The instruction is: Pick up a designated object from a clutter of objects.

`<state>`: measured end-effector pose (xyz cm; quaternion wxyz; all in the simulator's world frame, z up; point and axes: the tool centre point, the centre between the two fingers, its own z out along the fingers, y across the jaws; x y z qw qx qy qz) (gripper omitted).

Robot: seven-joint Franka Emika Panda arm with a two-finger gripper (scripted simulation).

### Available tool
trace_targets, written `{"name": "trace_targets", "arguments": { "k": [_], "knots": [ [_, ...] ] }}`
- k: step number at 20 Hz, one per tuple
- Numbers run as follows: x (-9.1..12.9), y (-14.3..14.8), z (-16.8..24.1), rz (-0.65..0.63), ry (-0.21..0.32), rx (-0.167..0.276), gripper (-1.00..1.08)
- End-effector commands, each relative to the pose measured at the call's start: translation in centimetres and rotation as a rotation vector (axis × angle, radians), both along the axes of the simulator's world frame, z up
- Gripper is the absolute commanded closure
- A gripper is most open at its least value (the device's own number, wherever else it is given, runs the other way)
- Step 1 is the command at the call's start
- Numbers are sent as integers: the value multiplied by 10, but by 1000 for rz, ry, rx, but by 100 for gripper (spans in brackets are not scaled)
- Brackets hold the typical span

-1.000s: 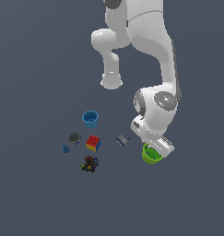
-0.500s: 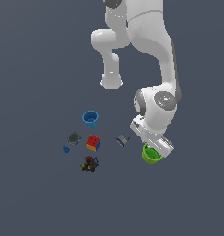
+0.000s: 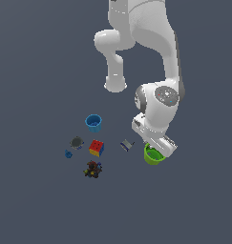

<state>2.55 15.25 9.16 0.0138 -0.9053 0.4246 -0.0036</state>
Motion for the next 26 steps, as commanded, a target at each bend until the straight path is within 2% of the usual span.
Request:
{"name": "trace_targets", "arguments": {
  "k": [1, 26],
  "knots": [
    [-5, -8, 11, 0, -3, 1, 108],
    [-99, -137, 170, -1, -1, 3, 108]
  ]
}}
